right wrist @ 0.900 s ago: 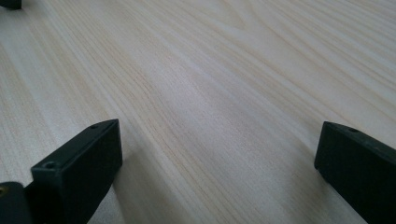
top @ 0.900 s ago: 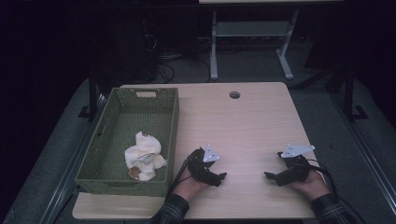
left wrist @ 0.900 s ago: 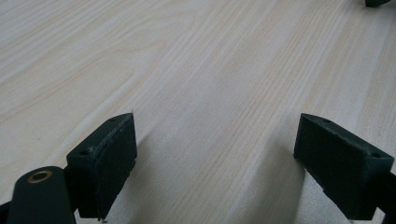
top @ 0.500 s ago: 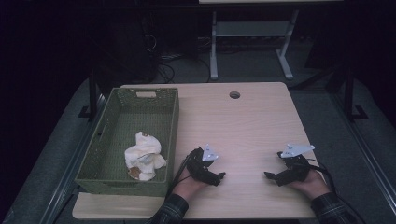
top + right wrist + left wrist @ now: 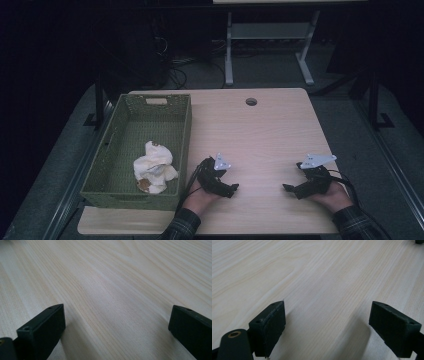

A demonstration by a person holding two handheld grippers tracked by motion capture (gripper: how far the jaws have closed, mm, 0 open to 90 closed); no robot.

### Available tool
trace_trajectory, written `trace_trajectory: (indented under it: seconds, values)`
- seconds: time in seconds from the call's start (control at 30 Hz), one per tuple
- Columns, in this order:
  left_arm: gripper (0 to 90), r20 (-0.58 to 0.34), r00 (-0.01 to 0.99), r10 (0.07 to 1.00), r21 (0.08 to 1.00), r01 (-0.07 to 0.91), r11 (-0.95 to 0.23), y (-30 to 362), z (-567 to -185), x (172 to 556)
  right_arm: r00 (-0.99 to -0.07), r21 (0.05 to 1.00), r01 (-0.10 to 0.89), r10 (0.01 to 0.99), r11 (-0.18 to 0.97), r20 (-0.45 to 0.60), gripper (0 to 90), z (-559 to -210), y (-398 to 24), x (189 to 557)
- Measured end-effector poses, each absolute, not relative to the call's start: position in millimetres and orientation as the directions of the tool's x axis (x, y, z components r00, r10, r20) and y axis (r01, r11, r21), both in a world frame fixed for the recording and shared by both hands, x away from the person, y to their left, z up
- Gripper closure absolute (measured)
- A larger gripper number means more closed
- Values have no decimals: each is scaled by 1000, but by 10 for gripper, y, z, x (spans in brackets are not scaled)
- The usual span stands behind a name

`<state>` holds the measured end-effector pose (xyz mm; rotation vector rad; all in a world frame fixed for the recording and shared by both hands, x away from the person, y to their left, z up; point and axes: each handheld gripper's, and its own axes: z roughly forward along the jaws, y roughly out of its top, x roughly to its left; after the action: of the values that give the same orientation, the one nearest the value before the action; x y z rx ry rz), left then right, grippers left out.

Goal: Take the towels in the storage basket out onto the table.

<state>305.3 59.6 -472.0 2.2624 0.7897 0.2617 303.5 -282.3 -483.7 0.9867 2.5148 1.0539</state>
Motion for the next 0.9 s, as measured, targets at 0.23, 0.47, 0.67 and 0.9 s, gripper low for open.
trace_trajectory:
  seconds: [0.23, 0.47, 0.67, 0.9]
  values:
    - [132, -5, 798, 602, 694, 436, -573, 594, -4659, 3036, -743, 703, 494, 668, 512, 36, 4, -4837, -2822, 3031]
    - [132, -13, 795, 607, 698, 441, -563, 593, -4623, 3039, -744, 703, 494, 668, 512, 36, 4, -4837, -2822, 3031]
    - [133, -18, 792, 610, 704, 443, -555, 603, -4576, 3032, -744, 703, 494, 668, 512, 36, 5, -4837, -2822, 3031]
    - [134, -27, 792, 610, 712, 443, -545, 598, -4514, 3030, -744, 703, 494, 668, 512, 36, 5, -4837, -2822, 3031]
